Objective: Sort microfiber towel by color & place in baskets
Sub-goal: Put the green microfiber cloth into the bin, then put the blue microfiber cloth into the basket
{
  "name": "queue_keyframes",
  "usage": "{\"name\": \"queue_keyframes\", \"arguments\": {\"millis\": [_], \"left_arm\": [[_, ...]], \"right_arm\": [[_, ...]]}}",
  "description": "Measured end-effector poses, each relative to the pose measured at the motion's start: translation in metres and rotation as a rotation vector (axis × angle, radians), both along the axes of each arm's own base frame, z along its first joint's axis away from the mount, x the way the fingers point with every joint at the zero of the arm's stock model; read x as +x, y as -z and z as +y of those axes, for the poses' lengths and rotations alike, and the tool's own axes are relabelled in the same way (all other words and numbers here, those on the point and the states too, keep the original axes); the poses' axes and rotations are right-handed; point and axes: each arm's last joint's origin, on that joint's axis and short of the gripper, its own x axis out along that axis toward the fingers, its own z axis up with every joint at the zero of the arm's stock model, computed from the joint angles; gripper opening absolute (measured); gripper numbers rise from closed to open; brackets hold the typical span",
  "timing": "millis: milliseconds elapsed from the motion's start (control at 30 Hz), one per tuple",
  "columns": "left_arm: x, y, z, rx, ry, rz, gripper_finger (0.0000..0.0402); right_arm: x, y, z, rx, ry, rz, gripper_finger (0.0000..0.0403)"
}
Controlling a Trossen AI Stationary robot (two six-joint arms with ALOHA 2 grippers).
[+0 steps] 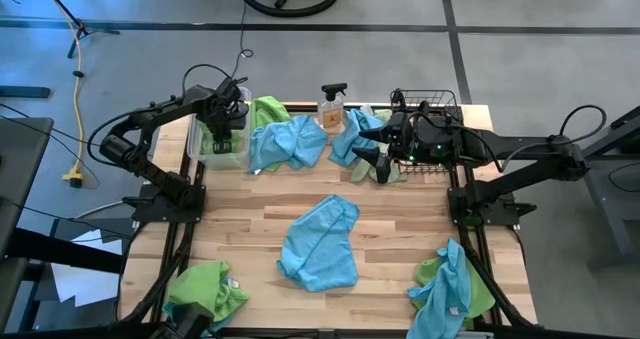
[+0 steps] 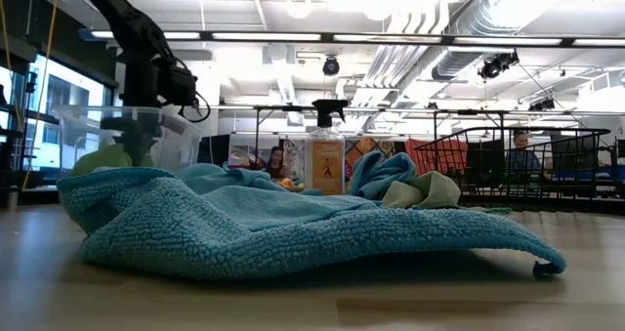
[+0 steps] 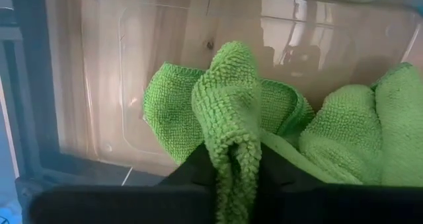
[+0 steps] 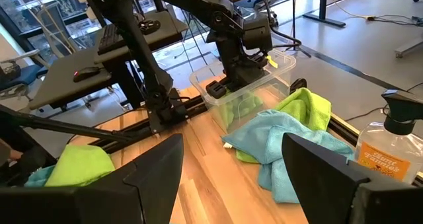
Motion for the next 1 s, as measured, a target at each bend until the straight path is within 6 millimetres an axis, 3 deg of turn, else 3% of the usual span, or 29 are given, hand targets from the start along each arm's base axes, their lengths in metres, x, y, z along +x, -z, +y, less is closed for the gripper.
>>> {"name": "queue_keyframes", "arguments": {"millis": [300, 467, 633, 1000], "left_arm": [[0.007, 0.0, -0.003, 0.034, -0.009, 0.03, 0.0195], [0.008, -0.003, -0.005, 0.082, -0.006, 0.075, 0.025], [0.006, -0.018, -0.008, 0.109, -0.008, 0.049, 0.0268], [0.007, -0.074, -0.009, 0.194, -0.06, -0.081, 0.0269]], "right_arm": [[0.0, 0.0, 0.0, -0.002, -0.001, 0.001, 0.0255], [0.0, 0.0, 0.0, -0.003, -0.001, 0.001, 0.0255], [0.0, 0.0, 0.0, -0.003, -0.001, 0.001, 0.0255], [0.0, 0.0, 0.0, -0.046, -0.014, 0.014, 0.0255]]}}
